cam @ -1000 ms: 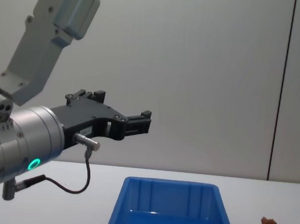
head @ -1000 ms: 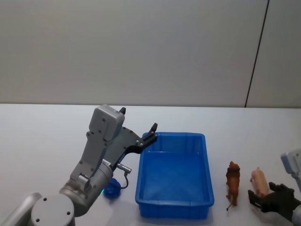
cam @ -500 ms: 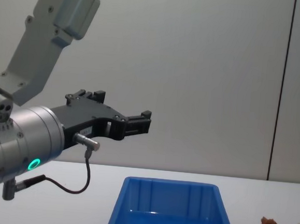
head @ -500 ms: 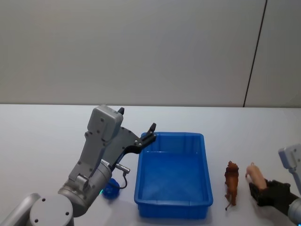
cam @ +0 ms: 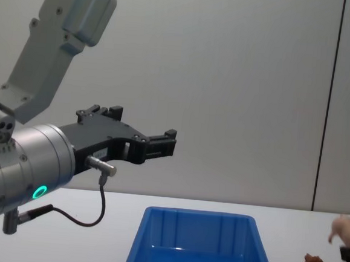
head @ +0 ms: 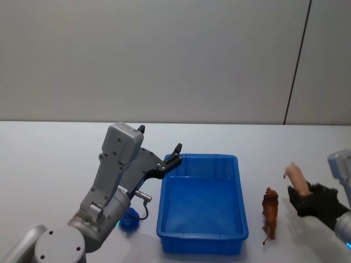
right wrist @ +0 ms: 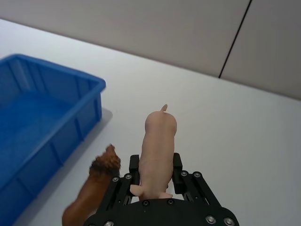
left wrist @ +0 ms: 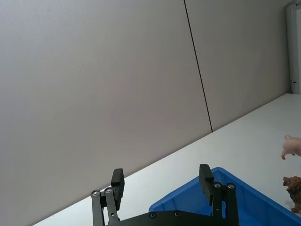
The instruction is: Pick up the two dolls from the table and place them into the box.
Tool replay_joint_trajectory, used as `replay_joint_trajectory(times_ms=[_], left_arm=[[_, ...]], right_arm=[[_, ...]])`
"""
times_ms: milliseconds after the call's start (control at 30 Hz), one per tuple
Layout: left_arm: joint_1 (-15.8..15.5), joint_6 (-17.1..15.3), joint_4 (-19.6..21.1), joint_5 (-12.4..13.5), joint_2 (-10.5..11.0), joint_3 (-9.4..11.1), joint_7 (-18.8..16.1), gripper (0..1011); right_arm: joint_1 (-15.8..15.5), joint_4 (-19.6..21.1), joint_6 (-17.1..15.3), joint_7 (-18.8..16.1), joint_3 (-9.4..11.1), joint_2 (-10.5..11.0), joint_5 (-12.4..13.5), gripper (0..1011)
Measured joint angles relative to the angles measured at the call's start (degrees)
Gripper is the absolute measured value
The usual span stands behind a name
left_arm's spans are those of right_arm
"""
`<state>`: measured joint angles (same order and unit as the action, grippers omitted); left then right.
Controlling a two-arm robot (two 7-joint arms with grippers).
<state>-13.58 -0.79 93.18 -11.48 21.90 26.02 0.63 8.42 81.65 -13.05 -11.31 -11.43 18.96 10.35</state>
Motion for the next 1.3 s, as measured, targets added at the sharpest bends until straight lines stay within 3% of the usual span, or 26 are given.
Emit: replay_joint_trajectory(times_ms=[533, 967, 1133, 1200, 1300], left_arm=[[0.0, 0.0, 0.0, 0.0, 0.0, 0.0, 0.0, 1003], [0.0, 0.0, 0.0, 0.0, 0.0, 0.0, 0.0, 1004], [0.0, 0.0, 0.0, 0.0, 0.0, 0.0, 0.0, 1004], [0.0, 0.0, 0.0, 0.0, 0.0, 0.0, 0.0, 1003], [0.0, 0.0, 0.0, 0.0, 0.0, 0.0, 0.0, 1003]], right_arm=[[2.0, 4.1, 2.5, -7.2, -1.4, -0.7, -3.5, 369], [3.9, 3.9, 0.7, -15.3, -5.1, -3.2, -8.2, 369], [4.4, 3.2, 0.0, -17.5, -6.6, -4.2, -9.8, 459], [4.6, 2.9, -0.2, -18.1, -7.1, -4.6, -10.2, 565], [4.8, 2.6, -0.3, -18.5, -7.5, -4.9, -10.6, 624]])
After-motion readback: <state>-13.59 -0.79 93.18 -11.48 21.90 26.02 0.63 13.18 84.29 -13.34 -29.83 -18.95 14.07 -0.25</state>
